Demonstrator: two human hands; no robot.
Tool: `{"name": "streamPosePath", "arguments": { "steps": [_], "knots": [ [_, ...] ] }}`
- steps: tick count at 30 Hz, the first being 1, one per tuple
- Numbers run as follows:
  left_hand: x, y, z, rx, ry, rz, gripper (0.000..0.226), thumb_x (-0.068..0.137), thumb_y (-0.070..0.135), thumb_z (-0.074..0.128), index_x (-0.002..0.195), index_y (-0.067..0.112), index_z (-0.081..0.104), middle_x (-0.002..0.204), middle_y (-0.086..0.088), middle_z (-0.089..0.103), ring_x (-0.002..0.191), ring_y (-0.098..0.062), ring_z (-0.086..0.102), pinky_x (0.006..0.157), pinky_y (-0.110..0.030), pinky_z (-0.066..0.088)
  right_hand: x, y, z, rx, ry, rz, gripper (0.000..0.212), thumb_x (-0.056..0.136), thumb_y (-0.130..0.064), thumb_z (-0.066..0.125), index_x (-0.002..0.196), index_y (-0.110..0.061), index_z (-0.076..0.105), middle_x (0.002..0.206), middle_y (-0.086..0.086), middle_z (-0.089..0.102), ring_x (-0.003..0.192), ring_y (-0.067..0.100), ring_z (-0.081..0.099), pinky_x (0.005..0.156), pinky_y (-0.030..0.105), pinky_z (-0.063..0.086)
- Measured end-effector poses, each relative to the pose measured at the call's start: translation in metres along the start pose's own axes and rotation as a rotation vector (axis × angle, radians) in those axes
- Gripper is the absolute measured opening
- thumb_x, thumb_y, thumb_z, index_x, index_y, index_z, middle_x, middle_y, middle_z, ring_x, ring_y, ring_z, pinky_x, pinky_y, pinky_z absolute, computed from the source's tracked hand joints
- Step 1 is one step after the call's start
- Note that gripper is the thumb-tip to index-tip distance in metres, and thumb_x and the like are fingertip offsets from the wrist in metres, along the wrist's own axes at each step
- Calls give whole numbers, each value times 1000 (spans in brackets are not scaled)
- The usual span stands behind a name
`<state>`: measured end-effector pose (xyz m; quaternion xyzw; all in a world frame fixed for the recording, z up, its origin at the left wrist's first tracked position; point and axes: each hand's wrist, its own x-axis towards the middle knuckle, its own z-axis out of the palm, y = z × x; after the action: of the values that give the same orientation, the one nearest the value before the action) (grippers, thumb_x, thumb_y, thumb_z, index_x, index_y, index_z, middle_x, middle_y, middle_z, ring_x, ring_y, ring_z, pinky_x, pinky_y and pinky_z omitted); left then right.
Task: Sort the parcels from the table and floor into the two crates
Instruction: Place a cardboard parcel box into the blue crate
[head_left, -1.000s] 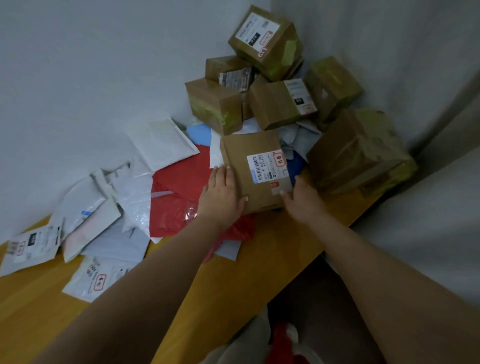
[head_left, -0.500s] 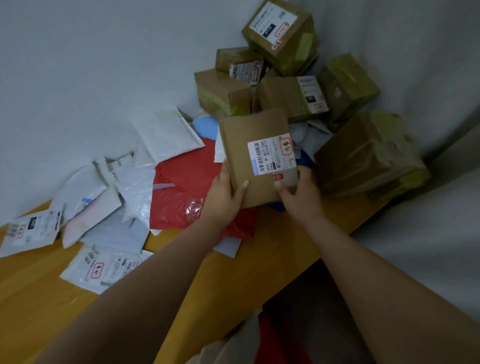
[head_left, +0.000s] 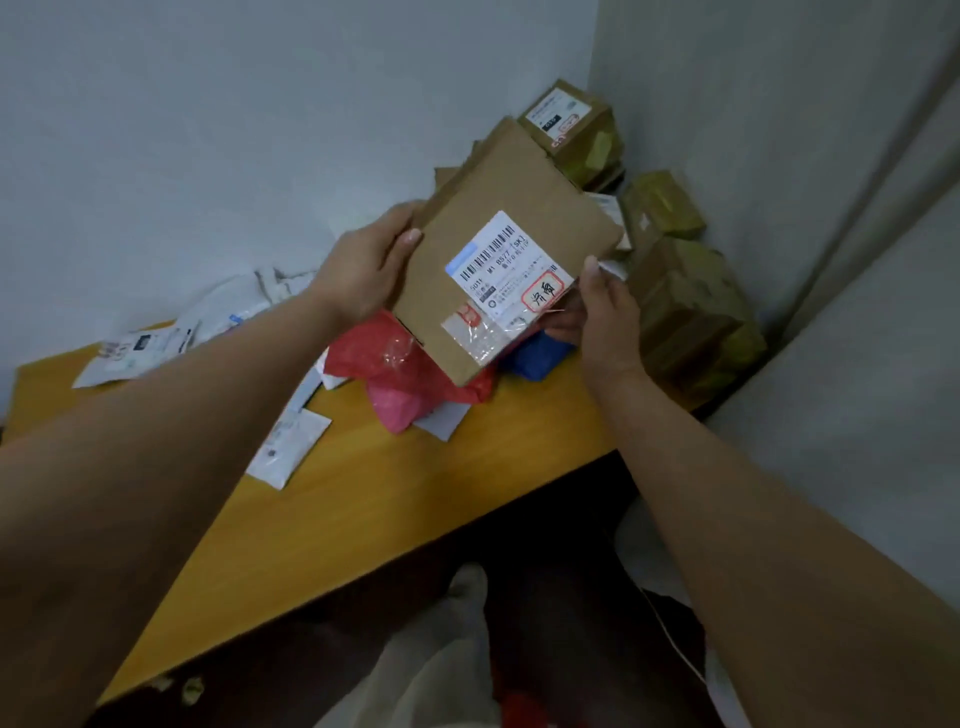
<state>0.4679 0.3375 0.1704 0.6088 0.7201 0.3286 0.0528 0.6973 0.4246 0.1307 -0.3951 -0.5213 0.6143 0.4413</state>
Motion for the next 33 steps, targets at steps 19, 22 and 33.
{"name": "streamPosePath", "arguments": {
  "steps": [19,22,33],
  "knots": [
    [-175,3,-164,368,310,-206,42,101,42,29,134,30,52,116,2,69,104,-28,63,85,-40,48,-125,-5,151,172,-270,89,29,106,-25,34,104,-9,59,99,12,67,87,21,67,70,32,56],
    [-220,-21,-189,353,338,-301,39,103,39,32,135,30,52,117,2,68,105,-25,63,86,-39,49,-152,9,195,158,-335,116,35,106,-28,34,117,-3,56,109,19,66,99,29,64,81,41,52],
    [-468,-157,-309,333,422,-811,35,103,38,35,130,26,55,117,-6,66,107,-29,60,83,-35,45,-339,97,425,-83,-608,200,54,100,-54,36,121,-10,58,106,6,70,99,23,67,74,33,55]
  ]
}}
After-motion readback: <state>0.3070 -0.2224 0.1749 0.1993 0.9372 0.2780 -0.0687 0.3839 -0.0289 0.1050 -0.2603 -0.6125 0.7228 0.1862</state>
